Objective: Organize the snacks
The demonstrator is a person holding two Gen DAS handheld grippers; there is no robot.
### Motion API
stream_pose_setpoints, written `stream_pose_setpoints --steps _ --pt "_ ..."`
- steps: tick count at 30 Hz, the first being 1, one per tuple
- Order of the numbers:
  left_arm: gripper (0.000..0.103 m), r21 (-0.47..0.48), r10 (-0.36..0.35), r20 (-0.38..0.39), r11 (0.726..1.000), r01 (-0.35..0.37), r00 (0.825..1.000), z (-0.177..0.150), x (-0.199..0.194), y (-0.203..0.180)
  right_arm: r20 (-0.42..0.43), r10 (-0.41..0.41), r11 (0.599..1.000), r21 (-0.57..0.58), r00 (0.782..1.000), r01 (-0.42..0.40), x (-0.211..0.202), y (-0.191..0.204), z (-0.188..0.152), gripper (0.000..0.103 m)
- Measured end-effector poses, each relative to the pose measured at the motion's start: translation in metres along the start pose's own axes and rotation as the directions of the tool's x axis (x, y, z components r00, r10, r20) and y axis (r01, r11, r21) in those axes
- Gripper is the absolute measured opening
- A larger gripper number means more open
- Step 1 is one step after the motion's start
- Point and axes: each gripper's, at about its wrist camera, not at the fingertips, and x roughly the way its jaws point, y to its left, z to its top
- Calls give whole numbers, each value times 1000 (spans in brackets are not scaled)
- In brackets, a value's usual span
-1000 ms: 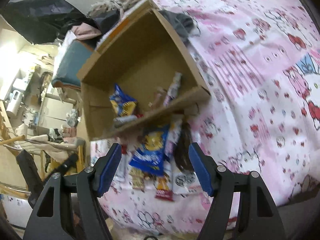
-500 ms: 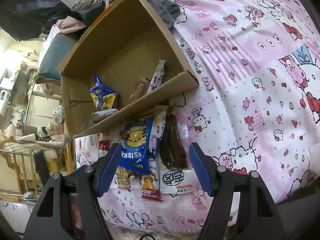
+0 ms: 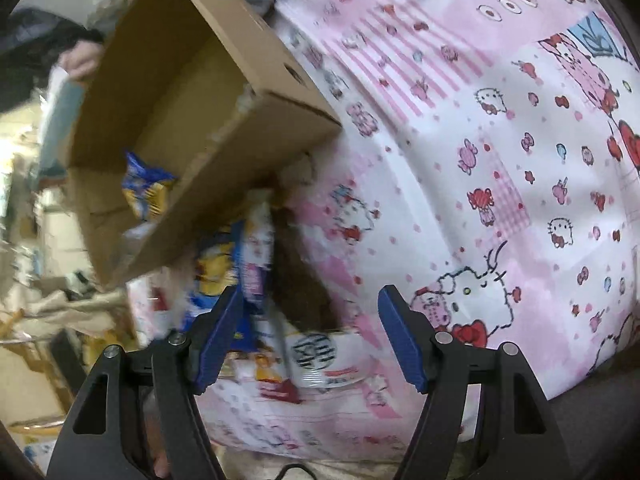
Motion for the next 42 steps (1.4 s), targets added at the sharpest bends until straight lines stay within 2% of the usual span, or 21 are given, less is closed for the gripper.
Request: stream_pose_setpoints --steps 3,6,10,15,17,19,20,21,24,26,30,34,37,42 --pt "25 -33 -43 18 998 44 999 -3 -14 3 -7 -93 991 -94 996 92 12 15 0 73" --pt "25 -30 -48 45 998 50 998 0 -24 3 -4 -181 964 -198 984 176 27 33 -3 73" --pt "26 -24 -58 47 998 59 997 3 -29 -1 22 -214 937 -277 977 212 40 51 -6 73" --pt "26 -38 -84 57 996 86 995 6 -31 4 93 -290 882 -361 953 303 52 67 -12 72" --pt "26 -40 -87 64 995 90 994 6 -32 4 131 -302 849 -414 944 328 51 76 -18 54" --pt "26 -37 -86 66 995 88 994 7 -33 5 115 -246 867 -418 963 271 46 78 -21 25" --pt "26 -37 -85 67 995 88 994 6 -34 4 98 -181 895 -397 979 205 38 77 -21 18" --pt "26 -39 -88 68 995 91 994 6 -35 4 91 -155 906 -384 984 178 33 77 -23 14" --pt "26 -46 -104 66 993 107 992 5 -36 5 83 -117 918 -371 990 140 19 70 -31 13" --pt "26 -32 -102 71 994 104 992 3 -38 1 78 -79 940 -325 994 100 4 61 -38 13" --pt "26 -47 -104 66 993 107 992 -4 -42 3 101 -8 961 -276 995 36 -22 48 -46 13" --pt "25 -88 -133 151 985 148 979 -8 -72 14 121 86 964 -261 989 -52 -52 41 -55 13" --pt "25 -106 -115 214 984 140 970 -4 -92 22 140 146 956 -275 979 -103 -69 54 -51 13" --pt "25 -126 -69 292 986 110 954 14 -115 29 188 250 930 -320 950 -182 -95 71 -40 13"
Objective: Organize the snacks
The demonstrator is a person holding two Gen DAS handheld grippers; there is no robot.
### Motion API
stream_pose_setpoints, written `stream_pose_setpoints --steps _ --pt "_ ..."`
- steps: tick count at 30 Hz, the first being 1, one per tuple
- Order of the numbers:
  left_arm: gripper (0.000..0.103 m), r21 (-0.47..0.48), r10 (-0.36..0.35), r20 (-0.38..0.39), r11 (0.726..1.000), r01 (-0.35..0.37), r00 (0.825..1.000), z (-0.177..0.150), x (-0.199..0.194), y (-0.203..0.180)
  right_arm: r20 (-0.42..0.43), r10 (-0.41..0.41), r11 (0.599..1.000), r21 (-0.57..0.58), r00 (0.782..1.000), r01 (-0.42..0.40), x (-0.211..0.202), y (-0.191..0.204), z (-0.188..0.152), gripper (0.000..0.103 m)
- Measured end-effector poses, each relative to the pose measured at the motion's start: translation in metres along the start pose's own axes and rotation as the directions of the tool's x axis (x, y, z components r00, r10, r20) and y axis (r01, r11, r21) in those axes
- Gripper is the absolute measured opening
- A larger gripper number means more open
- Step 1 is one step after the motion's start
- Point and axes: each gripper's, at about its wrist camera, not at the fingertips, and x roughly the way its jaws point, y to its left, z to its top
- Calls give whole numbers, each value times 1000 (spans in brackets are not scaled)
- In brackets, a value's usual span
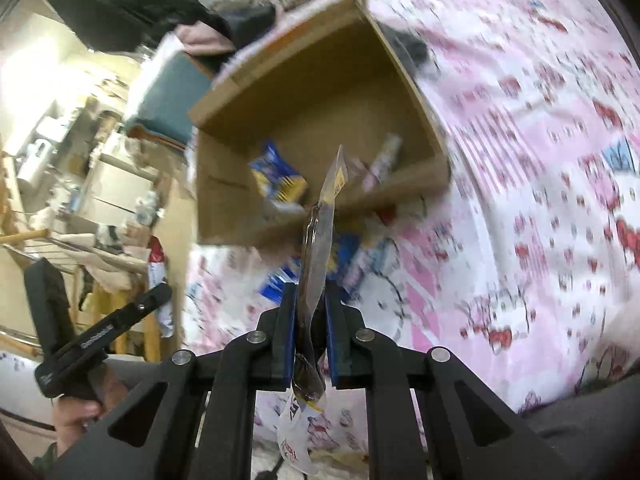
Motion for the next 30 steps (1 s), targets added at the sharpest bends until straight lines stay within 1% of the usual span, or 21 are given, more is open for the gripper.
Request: stream_pose_setpoints --steps 2,6,11,16,18,21,25,28,30 --pt "25 2 -2 16 1000 2 1000 13 -4 -1 35 32 999 -9 999 -32 -7 4 14 13" --pt "26 17 1 55 1000 -2 998 41 -8 -11 101 62 998 -39 993 -59 -14 15 39 13" --pt "26 81 11 93 997 -18 996 74 -1 -33 145 93 995 -40 985 -88 -3 22 71 13" --pt "26 100 11 97 995 -21 995 97 19 -51 162 96 995 -35 982 -91 16 19 98 13" --pt "26 91 16 92 996 -25 996 103 34 -55 169 80 996 -41 982 -74 24 17 108 13" --pt "26 99 21 92 995 -30 996 106 51 -58 192 24 997 -83 981 -8 42 10 114 13" --pt "26 98 34 89 994 -43 995 102 76 -54 161 -41 998 -45 986 49 67 -8 114 13" --pt "26 71 28 57 997 -32 998 101 88 -48 149 -54 997 -47 987 62 75 -11 116 13" --pt "26 73 39 57 996 -43 998 101 93 -47 136 -46 998 -31 990 51 79 -15 116 13"
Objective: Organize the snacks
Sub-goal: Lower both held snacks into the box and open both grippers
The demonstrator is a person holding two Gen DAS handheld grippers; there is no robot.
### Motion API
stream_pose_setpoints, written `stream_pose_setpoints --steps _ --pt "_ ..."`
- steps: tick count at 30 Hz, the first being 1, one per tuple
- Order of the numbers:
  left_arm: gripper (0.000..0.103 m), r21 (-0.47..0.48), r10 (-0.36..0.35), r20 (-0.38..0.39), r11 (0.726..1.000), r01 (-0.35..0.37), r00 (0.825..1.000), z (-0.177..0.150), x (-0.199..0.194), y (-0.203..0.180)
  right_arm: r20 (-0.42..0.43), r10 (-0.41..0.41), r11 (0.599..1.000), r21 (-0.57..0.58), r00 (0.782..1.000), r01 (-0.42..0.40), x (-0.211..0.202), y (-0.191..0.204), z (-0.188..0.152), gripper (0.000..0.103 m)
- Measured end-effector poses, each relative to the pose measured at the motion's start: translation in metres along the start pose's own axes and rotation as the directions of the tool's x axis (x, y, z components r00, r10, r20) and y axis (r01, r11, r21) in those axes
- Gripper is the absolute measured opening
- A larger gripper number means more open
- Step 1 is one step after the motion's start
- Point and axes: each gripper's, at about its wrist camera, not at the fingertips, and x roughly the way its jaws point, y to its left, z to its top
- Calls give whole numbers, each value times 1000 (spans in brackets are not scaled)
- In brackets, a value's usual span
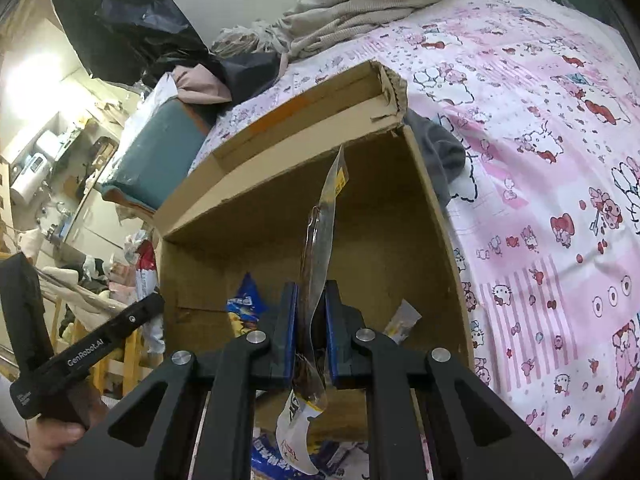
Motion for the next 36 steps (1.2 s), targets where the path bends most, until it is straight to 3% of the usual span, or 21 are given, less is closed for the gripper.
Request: stream_pose_setpoints --steps 13,15,18,19,20,21,22,24,25,36 --pt "27 53 8 -6 999 -8 1000 -8 11 -9 -53 17 1000 -1 998 -17 21 3 0 14" --pt "34 64 10 -14 998 -9 1000 -9 12 -12 -64 23 1000 0 998 -23 24 5 0 18" --pt "67 66 23 3 998 -23 1000 -10 7 -14 -67 30 1000 1 997 -30 26 5 0 19" --pt "81 67 30 14 997 -31 999 -11 5 -15 -69 31 1000 -3 997 -31 26 6 0 23" --pt "86 64 34 22 997 -36 999 -11 3 -15 -67 29 1000 -6 997 -30 25 6 1 27" --pt "86 58 30 31 998 -32 999 -11 1 -14 -60 29 1000 -4 998 -29 24 6 1 38" --pt "86 56 23 33 998 -25 999 -11 0 -14 -46 32 999 4 998 -32 21 5 2 56" --pt "86 55 16 32 998 -17 999 -11 -1 -14 -8 23 1000 5 1000 -23 14 5 3 76" --pt "86 53 16 34 998 -18 999 -11 -1 -13 7 14 1000 -2 1000 -14 12 6 4 79" --pt "86 24 18 55 1000 -20 998 -16 -12 -7 20 20 1000 -6 1000 -20 2 9 6 81"
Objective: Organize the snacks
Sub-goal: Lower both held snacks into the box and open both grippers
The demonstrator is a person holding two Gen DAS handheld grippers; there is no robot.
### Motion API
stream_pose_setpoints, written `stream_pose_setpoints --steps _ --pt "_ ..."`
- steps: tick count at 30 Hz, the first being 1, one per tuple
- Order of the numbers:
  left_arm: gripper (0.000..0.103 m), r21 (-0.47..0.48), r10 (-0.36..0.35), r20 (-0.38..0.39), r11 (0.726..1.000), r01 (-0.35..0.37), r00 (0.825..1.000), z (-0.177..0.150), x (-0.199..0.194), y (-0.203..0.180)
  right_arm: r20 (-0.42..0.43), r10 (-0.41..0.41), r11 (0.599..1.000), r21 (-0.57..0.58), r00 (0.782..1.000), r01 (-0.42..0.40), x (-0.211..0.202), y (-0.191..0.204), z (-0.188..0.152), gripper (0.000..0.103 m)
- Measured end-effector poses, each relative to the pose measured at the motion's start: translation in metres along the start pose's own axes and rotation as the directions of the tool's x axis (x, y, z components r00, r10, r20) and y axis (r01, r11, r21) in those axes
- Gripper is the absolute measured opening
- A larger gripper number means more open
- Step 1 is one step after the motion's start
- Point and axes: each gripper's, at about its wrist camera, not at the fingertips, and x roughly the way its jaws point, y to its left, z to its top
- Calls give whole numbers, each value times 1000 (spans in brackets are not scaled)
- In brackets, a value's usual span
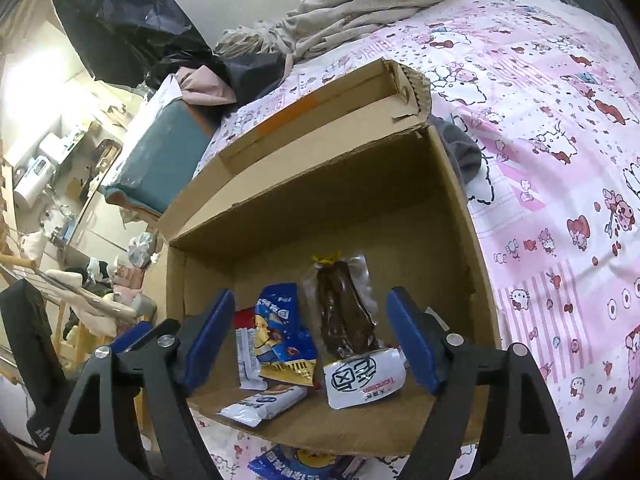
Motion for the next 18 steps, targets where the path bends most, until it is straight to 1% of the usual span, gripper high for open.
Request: stream_pose_setpoints --steps 2,7,10,13,18 --pt "86 -1 32 22 999 -32 999 -3 -6 2 6 3 1000 -2 1000 -3 -3 2 0 81" --pt "86 -33 18 7 999 -18 1000 -9 -17 11 12 0 1000 10 1000 0 -14 2 -5 81" --pt "86 -24 44 23 999 -43 999 -18 -23 14 5 1 1000 19 1000 -1 -19 2 -11 81" --pt "86 -24 61 -2 998 -61 998 -31 -24 19 -10 -43 999 -22 999 43 -20 8 -18 81" --pt "86 -49 50 -21 998 -51 999 -45 -32 25 -9 -55 998 -44 998 54 -31 14 -29 81"
